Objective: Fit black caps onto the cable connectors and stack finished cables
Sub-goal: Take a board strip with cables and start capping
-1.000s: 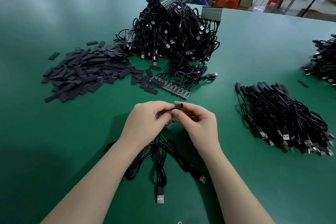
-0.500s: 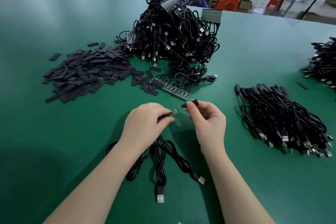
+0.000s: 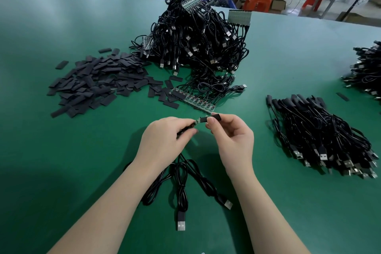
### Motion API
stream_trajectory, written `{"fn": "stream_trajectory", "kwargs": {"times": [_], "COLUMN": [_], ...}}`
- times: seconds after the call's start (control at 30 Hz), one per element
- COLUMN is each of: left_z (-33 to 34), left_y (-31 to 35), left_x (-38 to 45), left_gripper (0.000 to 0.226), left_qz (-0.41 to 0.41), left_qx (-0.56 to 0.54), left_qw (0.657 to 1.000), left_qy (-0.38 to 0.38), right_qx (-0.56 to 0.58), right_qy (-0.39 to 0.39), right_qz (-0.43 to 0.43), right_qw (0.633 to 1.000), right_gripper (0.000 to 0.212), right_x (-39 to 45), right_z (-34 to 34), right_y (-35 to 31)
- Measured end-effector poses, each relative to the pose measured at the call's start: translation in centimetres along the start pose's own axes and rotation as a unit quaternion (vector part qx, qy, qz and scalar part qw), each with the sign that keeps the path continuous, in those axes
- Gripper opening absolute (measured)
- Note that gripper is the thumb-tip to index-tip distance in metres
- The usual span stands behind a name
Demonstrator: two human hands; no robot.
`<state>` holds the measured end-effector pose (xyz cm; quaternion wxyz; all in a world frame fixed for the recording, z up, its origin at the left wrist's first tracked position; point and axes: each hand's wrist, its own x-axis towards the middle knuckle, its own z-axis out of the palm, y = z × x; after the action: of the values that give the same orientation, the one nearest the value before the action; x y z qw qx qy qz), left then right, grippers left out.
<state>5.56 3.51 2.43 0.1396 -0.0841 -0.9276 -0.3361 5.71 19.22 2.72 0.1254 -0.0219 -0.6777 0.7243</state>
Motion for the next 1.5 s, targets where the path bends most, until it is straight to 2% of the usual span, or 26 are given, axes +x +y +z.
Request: {"fn": "stream_trajectory", "kwargs": {"times": [0.3,0.47,0.57,0.63,0.73,0.87,1.0,1.2,1.33,1.5], "left_z": [-0.3,-0.3,-0.1,-0.2,-0.3,-0.3,-0.1,0.1,-0.1,0.0], "left_y": [0.0,-0.1,0.1,0.1,0.4,0.6,0.6,0.8,0.9,1.0], "left_x": [0.0,0.1,-0.1,-0.1,-0.3,-0.2,-0.4,-0.6,-0.6,-0.6], "left_gripper": [0.023,0.025,0.035,0.029,0.016,0.019,0.029,0.014,0.016,0.023], "left_qz": [0.049,0.045,-0.005,-0.031,-0.011,0.010,0.003,-0.026,-0.005,-0.009], "left_qx": [-0.022,-0.058,-0.097,-0.117,-0.128,-0.143,-0.150,-0.120,-0.118,-0.147], "left_qw": [0.999,0.997,0.995,0.992,0.990,0.988,0.988,0.990,0.991,0.987], "left_qy": [0.003,0.004,0.017,0.036,0.053,0.051,0.035,0.075,0.063,0.059], "right_qx": [-0.025,-0.005,0.037,0.055,0.058,0.072,0.090,0.085,0.062,0.074], "right_qy": [-0.014,-0.064,-0.071,-0.070,-0.076,-0.088,-0.067,-0.069,-0.100,-0.073], "right_qz": [-0.054,0.007,0.035,0.042,0.055,0.078,0.082,0.079,0.066,0.075], "right_qw": [0.998,0.998,0.996,0.995,0.994,0.990,0.990,0.991,0.991,0.992], "right_gripper": [0.027,0.018,0.015,0.015,0.014,0.014,0.007,0.009,0.011,0.012], "right_x": [-0.1,0.4,0.5,0.5,0.5,0.4,0.5,0.3,0.0,0.1], "right_z": [0.0,-0.4,-0.6,-0.6,-0.7,-0.6,-0.5,-0.3,-0.2,-0.2], "right_y": [-0.1,-0.1,-0.2,-0.2,-0.2,-0.3,-0.2,0.1,0.3,0.2]}}
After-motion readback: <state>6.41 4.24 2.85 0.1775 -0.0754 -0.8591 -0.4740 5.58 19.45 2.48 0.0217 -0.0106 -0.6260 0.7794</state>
